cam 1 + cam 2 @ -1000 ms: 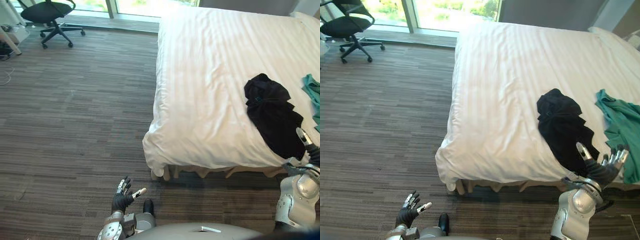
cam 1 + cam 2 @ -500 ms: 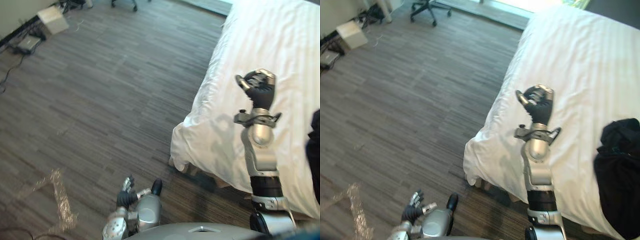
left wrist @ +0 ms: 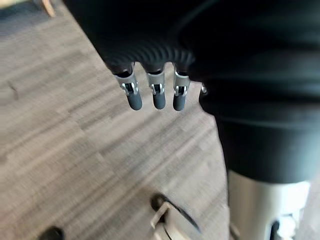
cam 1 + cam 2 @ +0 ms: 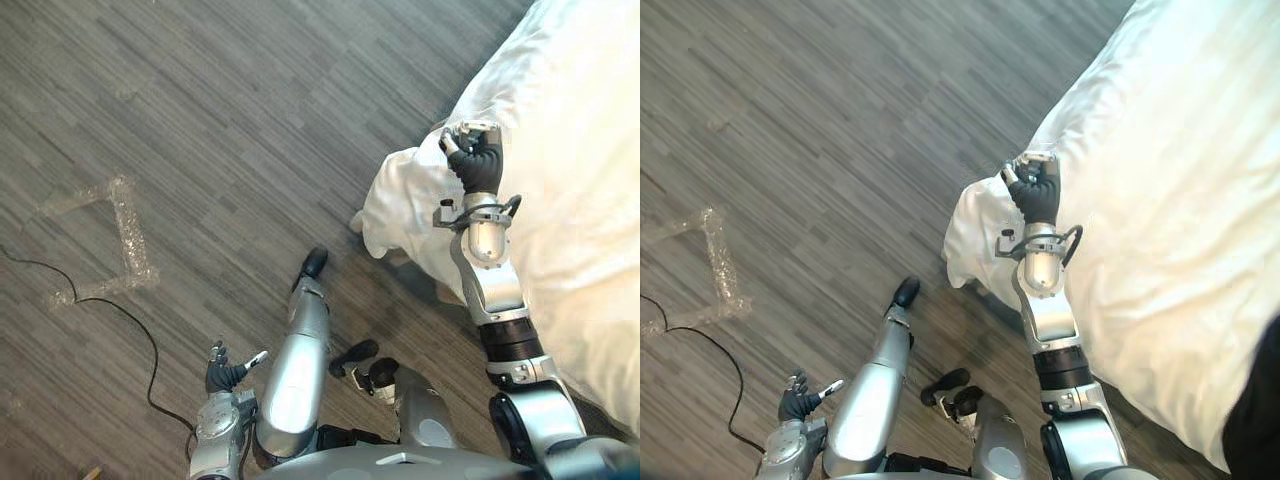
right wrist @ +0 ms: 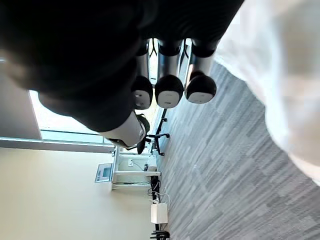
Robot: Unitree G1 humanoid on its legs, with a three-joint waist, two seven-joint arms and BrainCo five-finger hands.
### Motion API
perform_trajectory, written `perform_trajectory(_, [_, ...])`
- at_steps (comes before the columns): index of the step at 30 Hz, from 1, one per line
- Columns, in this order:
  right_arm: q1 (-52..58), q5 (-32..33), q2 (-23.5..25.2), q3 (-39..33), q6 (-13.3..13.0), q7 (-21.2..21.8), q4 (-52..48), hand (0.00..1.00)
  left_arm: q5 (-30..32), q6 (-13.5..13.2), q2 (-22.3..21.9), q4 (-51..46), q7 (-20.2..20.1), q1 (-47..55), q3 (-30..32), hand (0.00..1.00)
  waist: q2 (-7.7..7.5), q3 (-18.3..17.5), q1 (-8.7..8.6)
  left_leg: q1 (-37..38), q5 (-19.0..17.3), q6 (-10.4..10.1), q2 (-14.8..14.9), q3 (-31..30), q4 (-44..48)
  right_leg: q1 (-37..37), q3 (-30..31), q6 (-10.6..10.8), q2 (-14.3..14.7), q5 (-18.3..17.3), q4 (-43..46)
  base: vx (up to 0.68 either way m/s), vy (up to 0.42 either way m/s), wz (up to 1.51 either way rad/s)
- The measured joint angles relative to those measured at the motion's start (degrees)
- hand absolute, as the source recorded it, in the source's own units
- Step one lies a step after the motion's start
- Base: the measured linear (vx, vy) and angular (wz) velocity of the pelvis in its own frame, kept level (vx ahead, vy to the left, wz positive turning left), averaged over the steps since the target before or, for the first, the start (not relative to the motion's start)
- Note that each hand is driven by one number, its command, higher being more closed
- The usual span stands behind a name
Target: Tidy the bed and pick cloth on bed and put in laundry
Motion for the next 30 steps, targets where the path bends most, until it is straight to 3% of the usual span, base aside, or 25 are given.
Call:
perform_trajectory(3, [-2.2,0.1,0.9,1.2,-1.7,0.0,1.8,1.0,-0.1,-0.1,-0.1,0.1,0.6,-1.0,-0.1,0.0,0.61,0.4,-0.03,-2.6,1.1,-0.4,0.3,0.3,-0.3,-4.0,0.9,-0.8,-0.9,-0.6,2.7,-0.08,0.025,-0.13])
perform_trajectory(10, [-10.2,2.4,2.3,1.2,-1.8,-0.2,15.5,1.0,-1.1,-1.6,-0.4,-2.1,0.5,-4.7,-2.4,0.0,2.11,1.2,0.22,-9.2,4.8,-0.8,0.5,1.5,-2.7,-13.8,2.1,-2.0,-3.5,-2.0,8.5,-0.06,0.009,-0.03])
perform_trajectory(14, [-12.6,5.4,3.6,-0.3,-1.8,-0.3,20.8,1.0,-1.6,-2.7,-0.6,-5.3,0.4,-5.5,-2.6,0.0,2.9,1.7,-0.05,-10.3,6.1,-0.7,-0.1,2.1,-3.7,-15.7,2.3,-1.9,-4.9,-2.8,10.0,-0.02,-0.011,0.02])
perform_trajectory(19, [-7.3,9.1,8.9,0.7,-2.5,-0.1,25.3,1.0,-3.4,-2.8,-1.4,-6.0,-0.2,-5.5,-2.5,0.0,2.84,1.6,-1.29,-8.9,6.2,-0.5,-0.2,3.5,-3.8,-14.2,2.3,-1.7,-5.2,-2.7,8.8,0.01,-0.01,-0.06])
perform_trajectory(23, [5.3,10.5,11.8,2.9,1.1,1.4,35.0,1.0,-4.2,-2.6,-1.8,-4.9,-1.0,-5.5,-2.4,0.0,2.46,1.4,-2.09,-2.8,6.2,-0.1,0.0,5.8,-5.5,-8.8,2.9,-0.6,-5.2,-2.0,6.2,0.02,-0.012,-0.15])
perform_trajectory(27, [15.0,10.4,10.8,6.0,2.6,3.7,35.2,1.0,-4.1,-2.2,-0.3,-2.3,-1.9,-5.5,-2.6,0.0,1.54,0.6,-4.59,4.5,6.6,0.4,1.3,9.8,-8.7,-4.3,5.6,0.4,-4.4,-0.6,2.9,-0.02,-0.009,-0.45])
perform_trajectory(30, [19.0,8.1,10.5,10.9,3.2,6.4,32.7,1.0,-3.6,-1.4,1.2,0.0,-2.2,-5.5,-2.9,0.0,-0.08,-3.1,-5.9,8.5,7.1,0.5,2.2,11.0,-11.6,-1.3,5.8,0.6,-3.0,0.5,-0.2,-0.01,-0.017,-0.29])
